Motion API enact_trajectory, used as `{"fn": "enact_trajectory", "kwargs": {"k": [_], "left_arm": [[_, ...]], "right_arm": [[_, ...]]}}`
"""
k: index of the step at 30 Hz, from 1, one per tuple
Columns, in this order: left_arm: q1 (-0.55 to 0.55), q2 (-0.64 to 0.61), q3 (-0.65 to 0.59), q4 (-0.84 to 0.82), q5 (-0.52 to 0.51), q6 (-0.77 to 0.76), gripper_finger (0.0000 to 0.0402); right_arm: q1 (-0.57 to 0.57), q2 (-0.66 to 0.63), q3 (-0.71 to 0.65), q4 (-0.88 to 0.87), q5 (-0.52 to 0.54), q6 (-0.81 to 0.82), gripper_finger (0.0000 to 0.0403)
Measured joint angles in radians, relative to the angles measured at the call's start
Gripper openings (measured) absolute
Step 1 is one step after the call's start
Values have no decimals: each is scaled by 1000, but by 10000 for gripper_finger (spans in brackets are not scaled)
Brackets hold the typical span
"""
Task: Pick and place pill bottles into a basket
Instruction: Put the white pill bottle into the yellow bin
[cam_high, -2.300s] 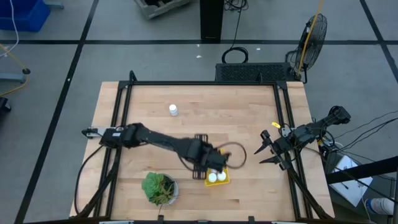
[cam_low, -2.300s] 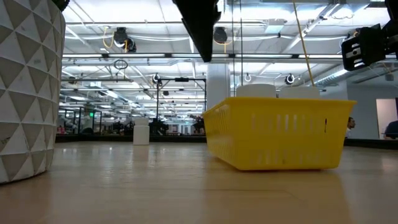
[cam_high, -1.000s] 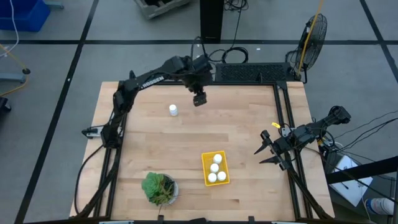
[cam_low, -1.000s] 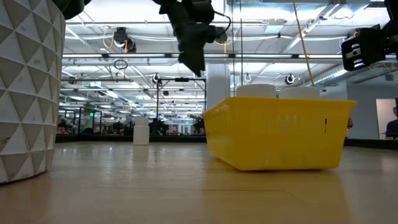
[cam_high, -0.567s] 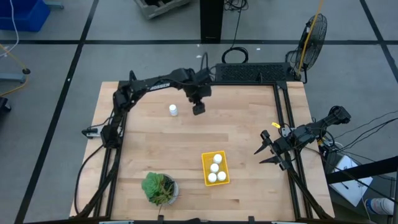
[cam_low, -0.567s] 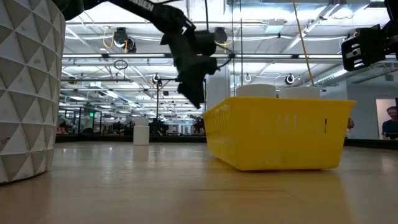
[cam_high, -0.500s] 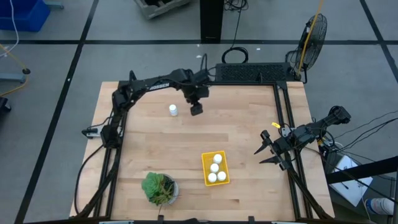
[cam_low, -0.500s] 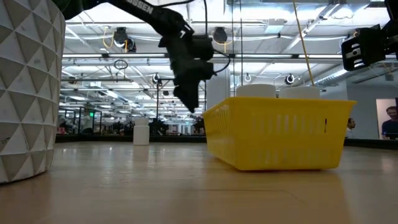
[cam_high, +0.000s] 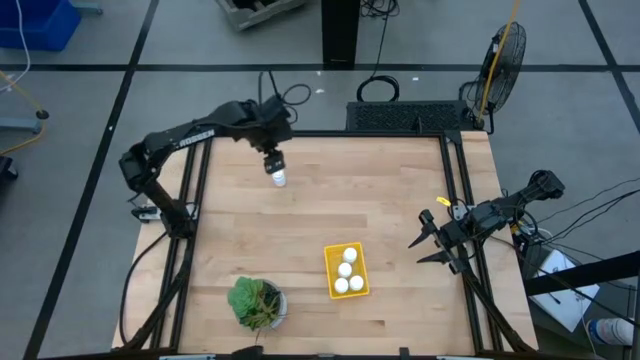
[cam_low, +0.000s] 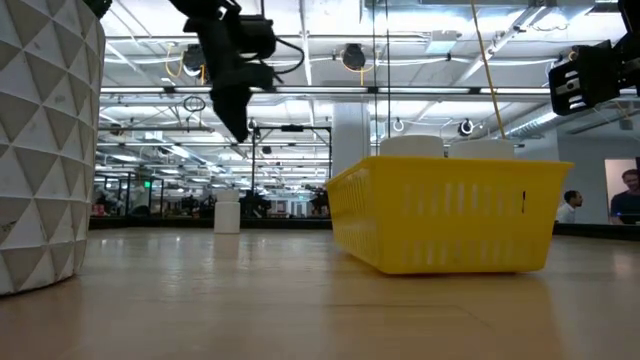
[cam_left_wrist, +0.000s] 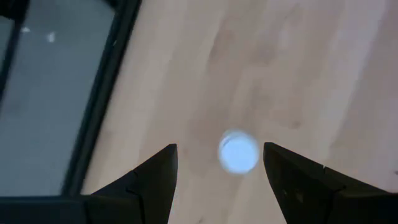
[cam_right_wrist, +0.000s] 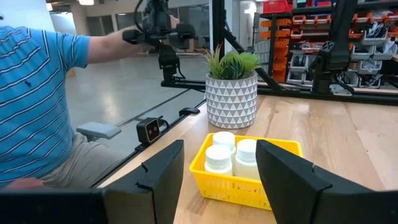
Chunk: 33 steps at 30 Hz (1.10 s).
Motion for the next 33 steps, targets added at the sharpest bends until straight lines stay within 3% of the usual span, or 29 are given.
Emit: {"fn": "enact_trajectory", "kwargs": {"k": [7, 22, 33], "left_arm": [[5, -6, -87, -14, -72, 61, 243], [24, 87, -102, -6, 26, 44, 244], [-5, 90, -102, -6, 58, 18, 244]], "right_arm": [[0, 0, 0, 0, 0, 0, 194], [0, 0, 0, 0, 0, 0, 194], [0, 0, 0, 0, 0, 0, 194]]}}
